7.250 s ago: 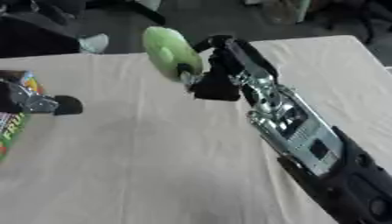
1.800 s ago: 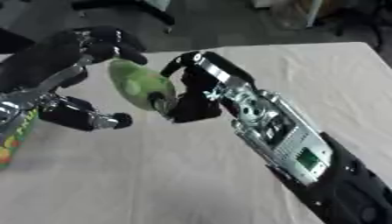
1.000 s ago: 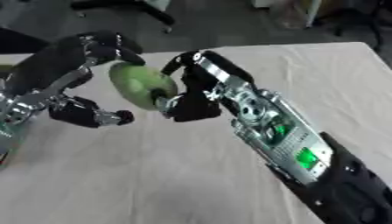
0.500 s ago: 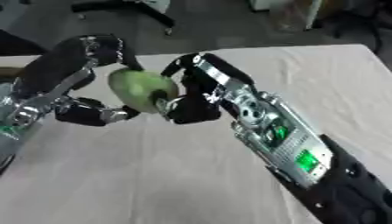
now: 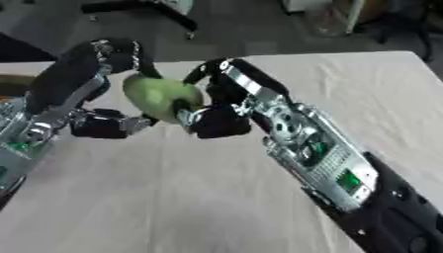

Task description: Pick up the objects with one hand, pass them to the other hand, and then place them into the box on the other side of the table.

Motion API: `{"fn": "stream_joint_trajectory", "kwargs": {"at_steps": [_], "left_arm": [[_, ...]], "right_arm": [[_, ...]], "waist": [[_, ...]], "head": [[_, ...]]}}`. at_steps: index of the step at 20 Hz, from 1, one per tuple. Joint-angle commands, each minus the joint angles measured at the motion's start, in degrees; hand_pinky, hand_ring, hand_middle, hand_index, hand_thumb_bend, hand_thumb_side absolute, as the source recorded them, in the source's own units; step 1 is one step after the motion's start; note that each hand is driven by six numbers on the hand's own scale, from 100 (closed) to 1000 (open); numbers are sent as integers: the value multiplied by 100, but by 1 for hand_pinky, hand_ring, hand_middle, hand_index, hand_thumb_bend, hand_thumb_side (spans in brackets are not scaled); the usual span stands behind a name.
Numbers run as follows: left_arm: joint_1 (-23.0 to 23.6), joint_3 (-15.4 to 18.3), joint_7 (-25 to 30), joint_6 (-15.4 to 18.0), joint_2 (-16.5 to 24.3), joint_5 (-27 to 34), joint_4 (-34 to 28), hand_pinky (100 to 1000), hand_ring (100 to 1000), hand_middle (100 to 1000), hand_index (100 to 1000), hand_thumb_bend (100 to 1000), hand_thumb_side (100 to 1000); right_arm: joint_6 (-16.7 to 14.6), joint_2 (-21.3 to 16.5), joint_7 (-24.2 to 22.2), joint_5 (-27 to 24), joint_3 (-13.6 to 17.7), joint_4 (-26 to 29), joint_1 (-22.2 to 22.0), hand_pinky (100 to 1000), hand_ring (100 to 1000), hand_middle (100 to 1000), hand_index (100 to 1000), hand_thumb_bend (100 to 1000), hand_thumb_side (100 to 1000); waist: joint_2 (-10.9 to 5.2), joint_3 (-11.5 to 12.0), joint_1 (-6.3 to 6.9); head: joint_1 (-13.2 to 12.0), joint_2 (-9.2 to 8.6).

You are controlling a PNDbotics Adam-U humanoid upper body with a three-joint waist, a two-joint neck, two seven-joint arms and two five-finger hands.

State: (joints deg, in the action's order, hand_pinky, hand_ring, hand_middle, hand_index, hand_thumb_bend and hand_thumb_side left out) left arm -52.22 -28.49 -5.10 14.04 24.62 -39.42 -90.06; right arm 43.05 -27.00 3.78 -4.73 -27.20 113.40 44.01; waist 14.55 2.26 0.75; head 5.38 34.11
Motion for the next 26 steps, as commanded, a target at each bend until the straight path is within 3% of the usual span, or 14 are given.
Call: {"fn": "stream_joint_trajectory", "kwargs": {"at_steps": [1,8,22,26], "left_arm": [[-142,50,-136,40,-3,-53,-69,537,600,477,521,284,100],[-143,35,-404,165,-21,-47,-96,494,560,437,479,292,100],[-128,47,-668,259,-21,-45,-86,459,522,407,457,336,100],[-123,67,-728,234,-18,-20,-53,447,515,397,453,340,100]], "right_arm": [[2,-71,-33,52,53,119,94,371,235,100,222,117,100],[37,-79,-41,133,74,119,85,385,245,106,269,100,100],[252,-97,-86,575,73,119,82,468,344,306,402,188,100],[297,-141,-229,710,75,119,103,503,408,406,519,248,100]], "waist": [[-145,3,6],[-137,-4,9],[-125,-3,2],[-127,4,3]], "head": [[-14,-13],[-8,7],[0,3],[-1,5]]}}
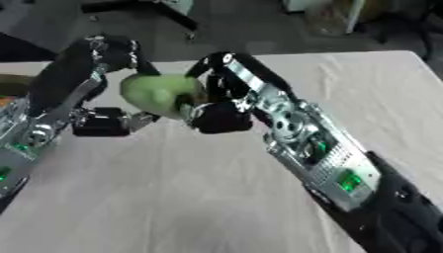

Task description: Pick up the objects with one hand, pass them to the other hand, and then place them into the box on the other side of the table.

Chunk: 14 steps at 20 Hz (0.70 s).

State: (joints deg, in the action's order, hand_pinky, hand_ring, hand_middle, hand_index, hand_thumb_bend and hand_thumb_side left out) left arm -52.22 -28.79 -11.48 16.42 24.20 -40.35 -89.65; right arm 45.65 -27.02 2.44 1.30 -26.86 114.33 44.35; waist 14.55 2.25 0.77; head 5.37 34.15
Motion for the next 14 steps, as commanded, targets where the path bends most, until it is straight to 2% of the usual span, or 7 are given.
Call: {"fn": "stream_joint_trajectory", "kwargs": {"at_steps": [1,5,14], "left_arm": [[-122,100,-106,-10,22,84,-86,447,515,397,453,340,100],[-113,113,-181,-32,10,128,-55,437,510,390,452,357,100],[-95,167,-404,-6,2,193,38,415,499,368,440,353,100]], "right_arm": [[51,-147,-139,149,46,26,74,503,408,406,519,248,100],[80,-196,-376,298,38,26,115,547,473,486,587,292,100],[45,-258,-917,754,137,26,156,585,516,551,631,330,100]], "waist": [[-128,5,1],[-132,11,-5],[-131,14,-8]], "head": [[-1,0],[6,-8],[-5,-14]]}}
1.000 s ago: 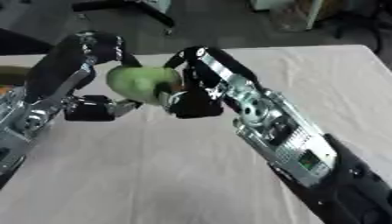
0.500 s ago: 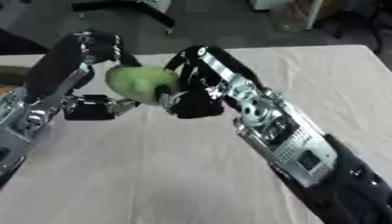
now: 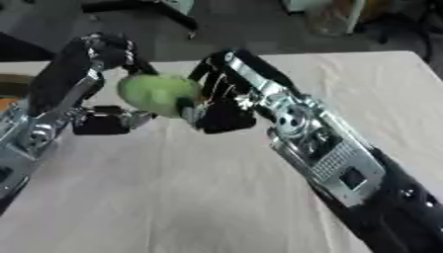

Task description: Pick up the objects with one hand, pass them to the other hand, and then place them into the box on the other side of the table.

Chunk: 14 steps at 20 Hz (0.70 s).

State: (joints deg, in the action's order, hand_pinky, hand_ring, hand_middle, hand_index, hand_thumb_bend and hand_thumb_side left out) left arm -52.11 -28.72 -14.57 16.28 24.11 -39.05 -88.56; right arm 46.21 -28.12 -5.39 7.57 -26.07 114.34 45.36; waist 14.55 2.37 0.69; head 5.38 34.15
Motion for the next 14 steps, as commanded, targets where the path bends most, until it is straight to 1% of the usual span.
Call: {"fn": "stream_joint_trajectory", "kwargs": {"at_steps": [1,2,5,8,9,14], "left_arm": [[-102,167,-106,9,16,67,-66,414,498,367,440,354,100],[-99,174,-116,10,21,74,-61,413,498,366,439,356,100],[-88,187,-144,25,31,93,-55,411,496,362,437,357,100],[-79,188,-178,76,50,102,-64,409,494,361,436,368,100],[-75,188,-188,90,59,103,-64,409,494,360,436,369,100],[-54,193,-219,114,94,112,-52,407,493,359,435,368,100]], "right_arm": [[-16,-158,-164,172,82,26,55,592,524,561,637,344,100],[-20,-169,-186,216,107,26,53,600,536,576,647,364,100],[-14,-193,-244,321,152,26,51,610,557,602,664,381,100],[9,-214,-293,419,172,26,41,632,597,660,690,438,100],[8,-221,-312,457,178,26,38,634,602,666,695,446,100],[6,-240,-393,673,229,26,27,644,626,696,720,480,100]], "waist": [[-131,2,0],[-131,2,0],[-131,1,-5],[-130,-3,-7],[-130,-3,-6],[-129,-8,-4]], "head": [[-5,-15],[-4,-14],[-3,-16],[-3,-21],[-5,-17],[-22,73]]}}
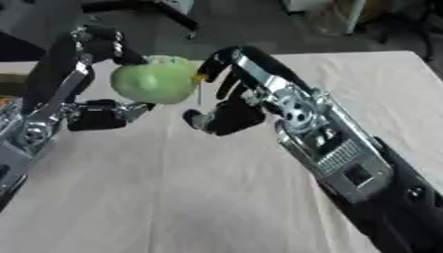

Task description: Pick up the objects with one hand, pass them to the other hand, and then place them into the box on the other side of the table.

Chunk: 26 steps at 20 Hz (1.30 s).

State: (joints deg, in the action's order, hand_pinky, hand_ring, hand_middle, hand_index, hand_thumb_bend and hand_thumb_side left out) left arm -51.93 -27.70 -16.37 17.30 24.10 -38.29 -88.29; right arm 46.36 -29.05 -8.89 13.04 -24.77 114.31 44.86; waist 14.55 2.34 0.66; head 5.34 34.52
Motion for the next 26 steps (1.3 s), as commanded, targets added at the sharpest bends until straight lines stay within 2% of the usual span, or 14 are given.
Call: {"fn": "stream_joint_trajectory", "kwargs": {"at_steps": [1,12,19,21,22,24,26], "left_arm": [[-65,96,-45,13,104,38,-81,407,493,358,435,368,100],[66,209,-148,-34,287,84,-238,407,491,354,432,366,100],[306,510,-263,-260,784,176,-478,418,492,350,434,357,100],[433,684,-327,-394,1006,257,-530,422,493,351,435,353,100],[498,778,-346,-470,1128,290,-551,424,494,351,435,362,100],[629,971,-364,-628,1366,362,-578,424,494,350,434,361,100],[743,1142,-365,-796,1573,433,-602,424,493,351,433,358,100]], "right_arm": [[-10,-151,-52,165,113,28,73,644,627,697,720,483,100],[6,-250,126,478,371,28,-33,656,623,697,719,494,100],[67,-542,597,728,791,28,-296,647,597,678,706,473,100],[140,-652,751,825,991,28,-428,639,582,661,690,390,122],[202,-705,831,878,1106,28,-497,637,573,646,677,269,189],[328,-793,991,968,1337,28,-635,632,562,634,669,219,217],[423,-840,1160,1011,1561,28,-746,618,540,611,656,100,268]], "waist": [[-129,-6,-3],[-121,-26,-7],[-114,-53,25],[-114,-49,38],[-115,-47,43],[-118,-45,51],[-124,-51,57]], "head": [[-20,50],[-41,113],[-94,179],[-139,220],[-168,236],[-264,263],[-509,301]]}}
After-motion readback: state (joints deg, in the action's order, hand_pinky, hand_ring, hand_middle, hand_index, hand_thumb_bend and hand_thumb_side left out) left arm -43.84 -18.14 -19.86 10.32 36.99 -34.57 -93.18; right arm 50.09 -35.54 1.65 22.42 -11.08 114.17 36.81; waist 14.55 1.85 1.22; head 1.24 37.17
